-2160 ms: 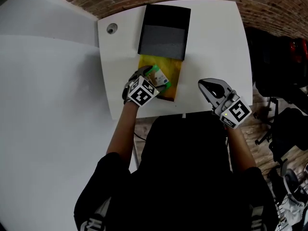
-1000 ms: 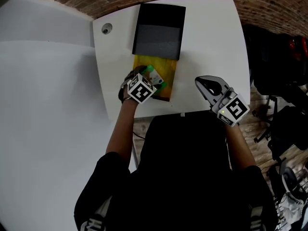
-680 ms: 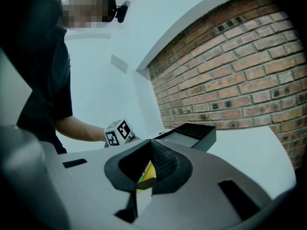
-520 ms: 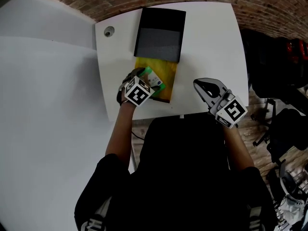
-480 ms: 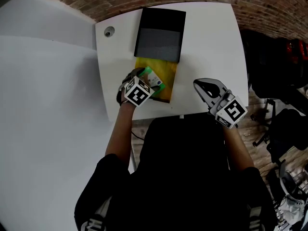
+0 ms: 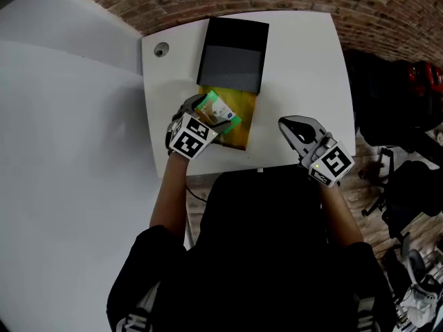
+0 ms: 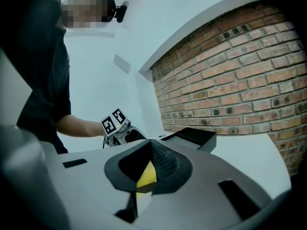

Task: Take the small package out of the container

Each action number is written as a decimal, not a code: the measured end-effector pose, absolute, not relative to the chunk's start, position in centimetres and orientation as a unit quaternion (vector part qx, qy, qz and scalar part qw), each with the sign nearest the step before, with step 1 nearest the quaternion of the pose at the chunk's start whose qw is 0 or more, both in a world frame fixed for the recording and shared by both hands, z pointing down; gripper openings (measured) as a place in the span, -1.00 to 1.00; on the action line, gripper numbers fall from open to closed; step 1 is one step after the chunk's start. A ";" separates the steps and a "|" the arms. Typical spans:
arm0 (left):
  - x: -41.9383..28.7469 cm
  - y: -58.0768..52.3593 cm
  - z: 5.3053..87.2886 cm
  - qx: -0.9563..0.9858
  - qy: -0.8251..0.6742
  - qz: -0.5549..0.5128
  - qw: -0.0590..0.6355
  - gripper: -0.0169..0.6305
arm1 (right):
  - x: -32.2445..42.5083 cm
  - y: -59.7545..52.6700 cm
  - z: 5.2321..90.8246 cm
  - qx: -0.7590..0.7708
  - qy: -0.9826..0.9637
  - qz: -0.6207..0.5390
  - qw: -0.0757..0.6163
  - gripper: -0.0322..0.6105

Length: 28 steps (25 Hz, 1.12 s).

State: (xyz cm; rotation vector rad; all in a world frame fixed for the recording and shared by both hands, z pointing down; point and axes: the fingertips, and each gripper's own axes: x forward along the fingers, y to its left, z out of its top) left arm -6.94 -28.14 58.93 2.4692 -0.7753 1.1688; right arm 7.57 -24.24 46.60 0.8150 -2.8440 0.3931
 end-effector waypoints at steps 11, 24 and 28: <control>-7.0 -29.2 49.1 0.910 -0.303 0.270 0.083 0.43 | 7.3 -23.5 45.0 0.279 -0.951 0.113 0.074 -0.88; -8.4 -28.7 38.3 0.937 -0.334 0.101 -0.009 0.43 | 7.4 -23.4 41.9 0.299 -0.950 0.073 0.061 -0.88; -9.1 -28.0 34.6 0.941 -0.338 0.026 -0.017 0.43 | 7.7 -23.3 41.1 0.306 -0.948 0.062 0.056 -0.88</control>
